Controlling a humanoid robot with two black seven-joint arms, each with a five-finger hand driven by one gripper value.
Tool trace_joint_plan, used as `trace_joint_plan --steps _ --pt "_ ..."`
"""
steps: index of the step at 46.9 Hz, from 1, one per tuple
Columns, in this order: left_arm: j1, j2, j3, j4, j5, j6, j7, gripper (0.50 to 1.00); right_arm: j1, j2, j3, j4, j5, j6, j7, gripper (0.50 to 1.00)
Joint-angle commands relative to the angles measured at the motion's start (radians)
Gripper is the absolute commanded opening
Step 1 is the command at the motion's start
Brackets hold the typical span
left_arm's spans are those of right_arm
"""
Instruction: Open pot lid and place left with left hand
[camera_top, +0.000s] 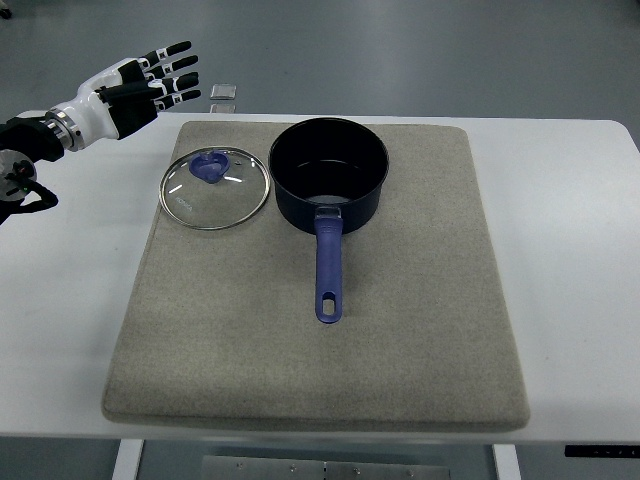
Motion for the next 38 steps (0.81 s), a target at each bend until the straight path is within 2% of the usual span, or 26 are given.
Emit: trace_joint_plan --steps 1,38 --pt "0.006 0.000 -0.005 -0.001 -0.003 -0.006 0.002 0.992 0.000 0.000 0.000 0.000 0.000 0.000 0.000 0.917" --pt "0.011 0.000 -0.031 -0.001 -0.021 -0.006 0.002 0.990 0.000 0.000 -0.005 0.005 0.002 0.008 0.000 0.917"
